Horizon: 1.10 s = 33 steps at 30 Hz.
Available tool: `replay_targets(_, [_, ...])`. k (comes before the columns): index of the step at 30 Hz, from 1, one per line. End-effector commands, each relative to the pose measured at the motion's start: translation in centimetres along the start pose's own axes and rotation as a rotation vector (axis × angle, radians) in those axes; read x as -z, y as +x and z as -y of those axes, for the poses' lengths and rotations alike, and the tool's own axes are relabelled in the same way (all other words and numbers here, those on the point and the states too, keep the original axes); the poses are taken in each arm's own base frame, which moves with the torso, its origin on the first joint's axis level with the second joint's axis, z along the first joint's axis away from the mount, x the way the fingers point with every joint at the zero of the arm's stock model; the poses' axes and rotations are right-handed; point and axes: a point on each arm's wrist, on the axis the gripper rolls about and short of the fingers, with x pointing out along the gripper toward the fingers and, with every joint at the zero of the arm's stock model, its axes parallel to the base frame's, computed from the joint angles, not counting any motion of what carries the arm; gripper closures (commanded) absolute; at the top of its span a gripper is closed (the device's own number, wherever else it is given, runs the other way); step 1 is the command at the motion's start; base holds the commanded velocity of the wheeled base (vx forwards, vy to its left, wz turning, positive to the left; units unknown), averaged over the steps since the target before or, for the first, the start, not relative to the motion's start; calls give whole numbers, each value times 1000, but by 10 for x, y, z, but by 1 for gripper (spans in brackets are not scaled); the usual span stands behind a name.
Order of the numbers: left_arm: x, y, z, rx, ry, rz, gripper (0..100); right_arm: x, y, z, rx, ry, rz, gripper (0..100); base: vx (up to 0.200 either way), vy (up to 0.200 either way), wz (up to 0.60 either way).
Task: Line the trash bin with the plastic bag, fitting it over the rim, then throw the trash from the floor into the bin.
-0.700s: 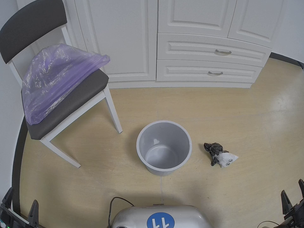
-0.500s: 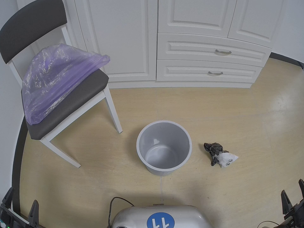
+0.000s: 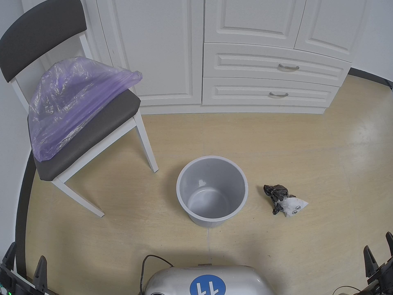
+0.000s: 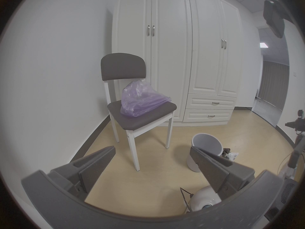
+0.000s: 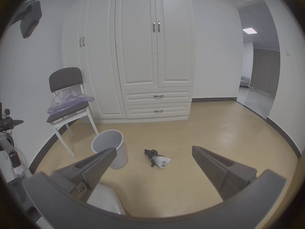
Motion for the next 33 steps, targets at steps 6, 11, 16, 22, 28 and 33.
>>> replay_targets(6, [5,0,0,5,40,-3,0,6,0,0,5,-28,-4,0,0,0,0])
replay_targets(11, [5,0,0,7,45,-3,0,6,0,0,-2,-48,-4,0,0,0,0])
replay_targets(16, [5,0,1,43,83,2,0,6,0,0,-9,-67,-4,0,0,0,0])
replay_targets(22, [5,0,0,27,55,0,0,5,0,0,1,-17,-1,0,0,0,0])
replay_targets(28, [5,0,0,-15,-1,1,0,5,0,0,7,-4,1,0,0,0,0])
replay_targets(33, [5,0,0,-4,26,3,0,5,0,0,14,-8,-2,0,0,0,0])
